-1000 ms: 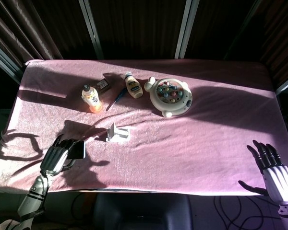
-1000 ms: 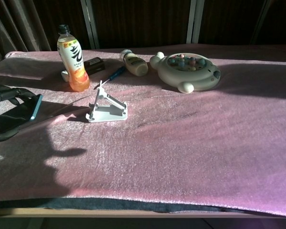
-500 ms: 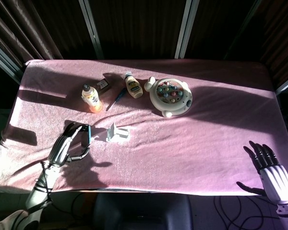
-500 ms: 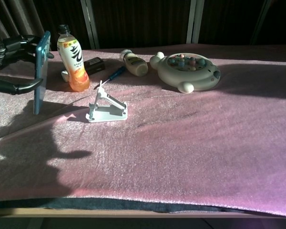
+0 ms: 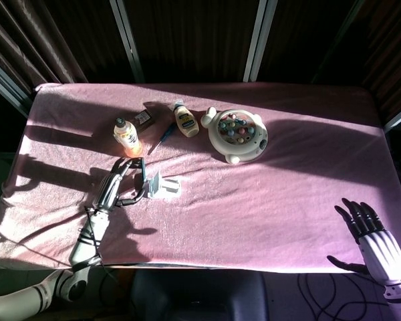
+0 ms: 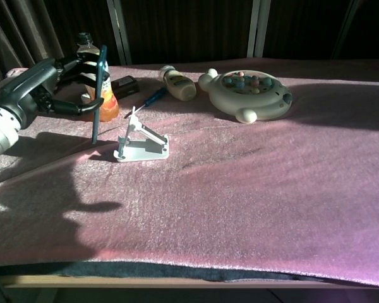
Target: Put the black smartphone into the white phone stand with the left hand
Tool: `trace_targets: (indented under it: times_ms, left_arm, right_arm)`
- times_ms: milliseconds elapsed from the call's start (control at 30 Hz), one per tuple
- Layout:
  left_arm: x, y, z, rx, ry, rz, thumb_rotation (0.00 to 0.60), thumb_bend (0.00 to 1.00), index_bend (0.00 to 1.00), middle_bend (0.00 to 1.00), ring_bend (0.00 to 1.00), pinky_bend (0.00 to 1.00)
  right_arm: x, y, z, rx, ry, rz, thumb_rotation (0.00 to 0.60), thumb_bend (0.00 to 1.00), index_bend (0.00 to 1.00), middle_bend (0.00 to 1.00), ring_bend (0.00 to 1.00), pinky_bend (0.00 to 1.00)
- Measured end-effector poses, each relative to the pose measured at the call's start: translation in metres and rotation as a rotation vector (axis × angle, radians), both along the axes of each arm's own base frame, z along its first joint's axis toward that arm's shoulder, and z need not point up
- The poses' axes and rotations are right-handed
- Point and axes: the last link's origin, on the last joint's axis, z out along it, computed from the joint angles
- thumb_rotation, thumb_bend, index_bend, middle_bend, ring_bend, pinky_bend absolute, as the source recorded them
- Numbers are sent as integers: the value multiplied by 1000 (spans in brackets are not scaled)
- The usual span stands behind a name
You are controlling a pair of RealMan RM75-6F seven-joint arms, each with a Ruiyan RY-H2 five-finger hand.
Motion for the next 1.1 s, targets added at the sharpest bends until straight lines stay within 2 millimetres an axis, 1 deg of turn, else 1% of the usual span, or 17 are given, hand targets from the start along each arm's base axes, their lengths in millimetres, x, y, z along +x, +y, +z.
trace_targets:
  times_ms: [200,333,500,800,1100]
  left_arm:
    - [2,8,-7,-4,-17,10,600,413,742,947,460,36]
    - [0,12,-12,1,-16,4,600,415,747,942,460,54]
    - [0,15,-22,3,-39,-16,600,414,750,945,459,52]
    - [7,15,-34,22,-145,-52,600,413,759,948,460,51]
    - [4,15,-48,5,-168,-46,600,413,760,948,460,51]
  right_arm:
    - [0,0,1,-1,-3,-2,600,234,0,0,0,0]
    - [-1,0,1,4,-5,-2,600,234,0,0,0,0]
    - [-2,-2,2,2,-11,-14,600,234,0,0,0,0]
    - [-2,-2,4,-3,-22,-19,600,234,0,0,0,0]
    - [-3,-2,7,-10,-32,-19,600,234,0,0,0,0]
